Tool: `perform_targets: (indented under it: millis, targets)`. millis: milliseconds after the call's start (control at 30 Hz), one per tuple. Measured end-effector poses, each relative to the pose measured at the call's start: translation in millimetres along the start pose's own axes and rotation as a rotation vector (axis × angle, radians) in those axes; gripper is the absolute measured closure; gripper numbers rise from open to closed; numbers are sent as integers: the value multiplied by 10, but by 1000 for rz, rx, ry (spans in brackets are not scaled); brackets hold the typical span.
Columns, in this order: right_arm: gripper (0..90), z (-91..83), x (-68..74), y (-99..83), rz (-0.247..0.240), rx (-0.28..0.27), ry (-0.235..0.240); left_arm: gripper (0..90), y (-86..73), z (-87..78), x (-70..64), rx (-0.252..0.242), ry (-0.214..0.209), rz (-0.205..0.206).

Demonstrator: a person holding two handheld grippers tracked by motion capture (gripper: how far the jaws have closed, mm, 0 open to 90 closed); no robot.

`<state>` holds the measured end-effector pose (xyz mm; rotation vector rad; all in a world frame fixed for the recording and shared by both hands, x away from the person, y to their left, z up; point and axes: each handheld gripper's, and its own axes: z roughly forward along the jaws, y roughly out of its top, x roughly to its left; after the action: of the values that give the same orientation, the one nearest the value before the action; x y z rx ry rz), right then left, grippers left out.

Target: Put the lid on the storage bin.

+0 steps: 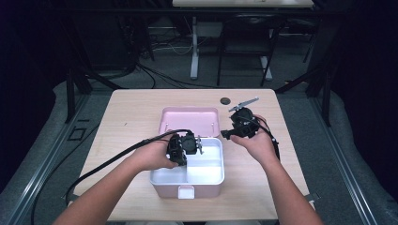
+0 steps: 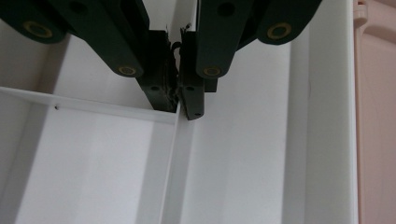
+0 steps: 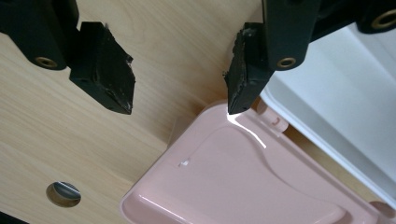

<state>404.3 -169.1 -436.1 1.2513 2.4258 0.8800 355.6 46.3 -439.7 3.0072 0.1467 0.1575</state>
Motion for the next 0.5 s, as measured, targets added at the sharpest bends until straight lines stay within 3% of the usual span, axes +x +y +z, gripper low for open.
perform_targets:
  millis: [333, 500]
  targets:
    - [406, 151, -51, 136, -1, 14, -42, 858, 6, 4, 21, 1, -17, 4]
    - [406, 232, -102, 172, 23, 9, -32, 858, 8, 7, 16, -1, -19, 1]
